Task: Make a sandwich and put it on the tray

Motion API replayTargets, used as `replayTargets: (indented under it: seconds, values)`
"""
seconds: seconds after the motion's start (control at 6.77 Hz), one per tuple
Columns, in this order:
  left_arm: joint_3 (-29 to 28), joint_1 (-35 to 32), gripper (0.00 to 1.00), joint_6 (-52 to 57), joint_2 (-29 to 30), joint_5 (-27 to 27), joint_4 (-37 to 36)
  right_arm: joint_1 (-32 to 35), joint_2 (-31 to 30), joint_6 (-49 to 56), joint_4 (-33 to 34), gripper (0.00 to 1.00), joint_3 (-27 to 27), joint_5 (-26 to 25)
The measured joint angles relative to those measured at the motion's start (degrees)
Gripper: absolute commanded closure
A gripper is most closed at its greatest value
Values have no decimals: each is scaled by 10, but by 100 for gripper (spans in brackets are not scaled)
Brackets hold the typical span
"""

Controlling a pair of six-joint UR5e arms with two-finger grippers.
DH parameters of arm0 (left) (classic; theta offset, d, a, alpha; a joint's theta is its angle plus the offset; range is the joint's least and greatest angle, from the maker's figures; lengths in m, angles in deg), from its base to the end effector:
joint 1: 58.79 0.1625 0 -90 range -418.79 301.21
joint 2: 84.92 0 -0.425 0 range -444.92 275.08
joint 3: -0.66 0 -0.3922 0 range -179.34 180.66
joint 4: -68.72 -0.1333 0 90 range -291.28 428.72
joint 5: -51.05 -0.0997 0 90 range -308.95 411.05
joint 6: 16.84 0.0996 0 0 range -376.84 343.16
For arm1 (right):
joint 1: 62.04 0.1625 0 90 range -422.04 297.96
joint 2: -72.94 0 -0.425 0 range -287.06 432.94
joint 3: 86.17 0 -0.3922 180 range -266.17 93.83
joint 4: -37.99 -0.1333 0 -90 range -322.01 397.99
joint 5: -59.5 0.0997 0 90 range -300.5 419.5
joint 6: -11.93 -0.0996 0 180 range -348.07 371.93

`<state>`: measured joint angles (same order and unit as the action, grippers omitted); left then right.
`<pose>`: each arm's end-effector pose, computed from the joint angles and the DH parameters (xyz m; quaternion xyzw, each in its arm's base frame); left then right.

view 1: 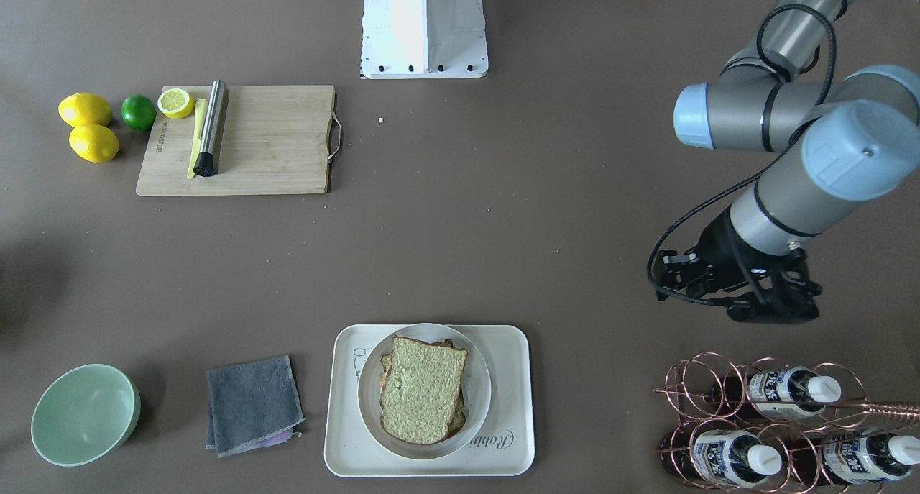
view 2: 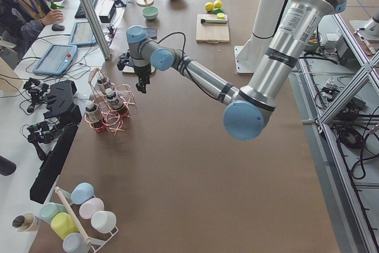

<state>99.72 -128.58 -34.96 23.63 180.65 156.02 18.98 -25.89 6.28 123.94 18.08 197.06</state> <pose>0.1437 -0.5923 0.4113 0.0831 0.3791 0.0898 0.9173 -0.0088 -0.4386 0.5953 0.0238 -0.4082 -0.0598 0.9106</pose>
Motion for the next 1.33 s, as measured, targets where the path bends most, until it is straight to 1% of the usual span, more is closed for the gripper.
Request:
replayTargets:
  seconds: [0.3,0.44,0.59,0.89,1.33]
  values:
    - [47,-89,14,173,-127,2,-13,23,1,42,30,0,-2,-26]
    - [54,-124,13,238,-169,1,-24,32,0,55,34,0,-5,-35]
    - [55,-152,3,280,-196,1,-41,42,1,68,35,0,-11,-40]
    - [60,-193,3,315,-229,3,-64,54,2,82,35,0,-20,-47]
    - [59,-208,3,317,-245,4,-68,61,-2,84,34,0,-20,-59]
